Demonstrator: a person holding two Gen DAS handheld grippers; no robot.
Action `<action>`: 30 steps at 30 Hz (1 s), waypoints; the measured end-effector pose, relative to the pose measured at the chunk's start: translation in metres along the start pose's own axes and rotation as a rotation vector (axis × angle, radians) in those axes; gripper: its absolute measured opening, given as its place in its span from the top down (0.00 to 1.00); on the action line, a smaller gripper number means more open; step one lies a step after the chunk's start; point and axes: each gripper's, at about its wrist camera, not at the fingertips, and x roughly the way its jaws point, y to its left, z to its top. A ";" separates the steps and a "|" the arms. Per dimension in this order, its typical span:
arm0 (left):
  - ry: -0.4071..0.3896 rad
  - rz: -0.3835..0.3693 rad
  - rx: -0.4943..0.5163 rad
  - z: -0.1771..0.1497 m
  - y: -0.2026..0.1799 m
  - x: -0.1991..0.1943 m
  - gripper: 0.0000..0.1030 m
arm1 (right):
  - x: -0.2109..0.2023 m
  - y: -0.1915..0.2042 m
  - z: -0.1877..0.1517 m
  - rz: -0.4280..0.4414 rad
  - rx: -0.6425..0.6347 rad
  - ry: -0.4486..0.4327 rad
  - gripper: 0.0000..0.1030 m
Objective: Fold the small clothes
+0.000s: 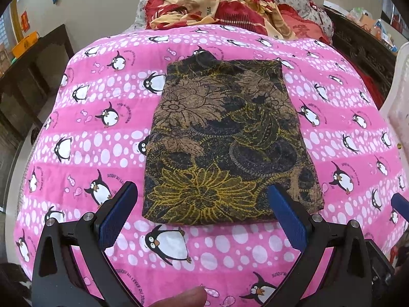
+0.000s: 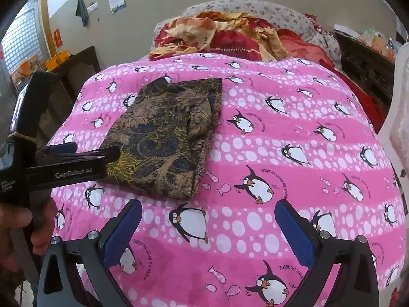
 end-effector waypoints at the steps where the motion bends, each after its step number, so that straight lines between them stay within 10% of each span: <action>1: -0.002 -0.001 0.000 0.000 0.000 -0.001 0.01 | -0.001 0.001 0.000 -0.001 -0.004 -0.002 0.00; 30: -0.013 0.013 0.019 0.001 -0.007 -0.006 0.01 | -0.010 0.004 -0.001 0.006 -0.012 -0.021 0.00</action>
